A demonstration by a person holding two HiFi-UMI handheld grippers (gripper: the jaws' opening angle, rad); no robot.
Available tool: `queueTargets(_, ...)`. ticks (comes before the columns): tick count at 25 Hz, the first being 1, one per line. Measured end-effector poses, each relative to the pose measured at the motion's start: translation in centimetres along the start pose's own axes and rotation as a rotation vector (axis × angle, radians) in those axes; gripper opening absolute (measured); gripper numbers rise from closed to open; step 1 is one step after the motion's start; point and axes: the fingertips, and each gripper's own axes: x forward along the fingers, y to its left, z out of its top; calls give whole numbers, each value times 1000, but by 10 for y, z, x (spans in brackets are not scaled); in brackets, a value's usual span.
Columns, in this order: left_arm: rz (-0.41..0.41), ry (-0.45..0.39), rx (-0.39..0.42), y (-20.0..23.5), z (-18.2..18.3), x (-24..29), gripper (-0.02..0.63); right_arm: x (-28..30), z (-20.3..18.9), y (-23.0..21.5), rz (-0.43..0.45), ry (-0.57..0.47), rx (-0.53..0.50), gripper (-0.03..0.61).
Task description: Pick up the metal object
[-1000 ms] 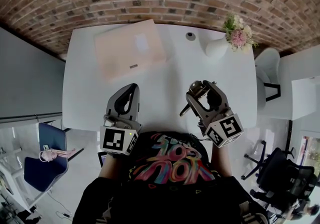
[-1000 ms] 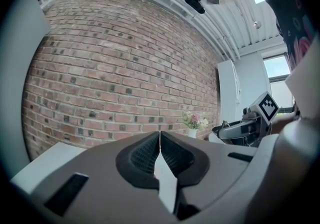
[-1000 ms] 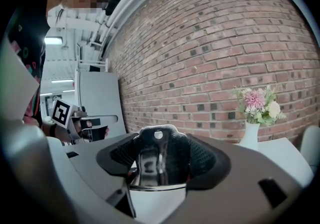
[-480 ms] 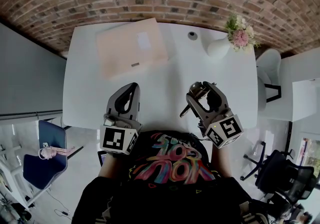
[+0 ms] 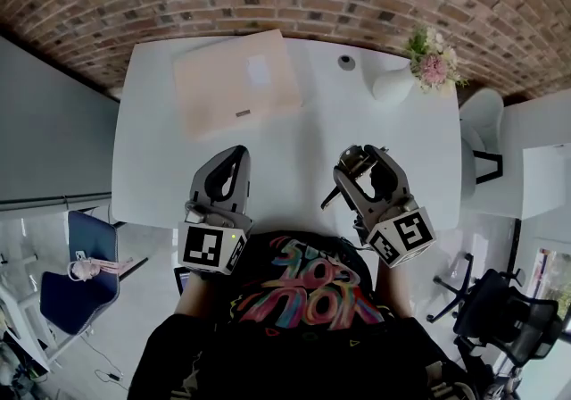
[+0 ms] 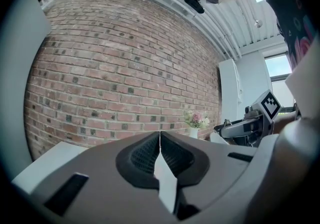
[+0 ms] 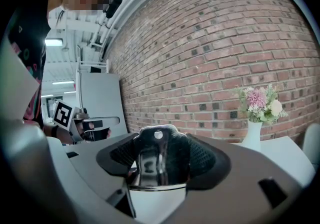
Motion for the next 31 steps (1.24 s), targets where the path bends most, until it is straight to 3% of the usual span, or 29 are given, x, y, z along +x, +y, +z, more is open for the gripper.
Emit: queueTargets(31, -26, -4, -6, 9, -1, 7, 29, 15, -2, 6, 20, 20, 1, 314)
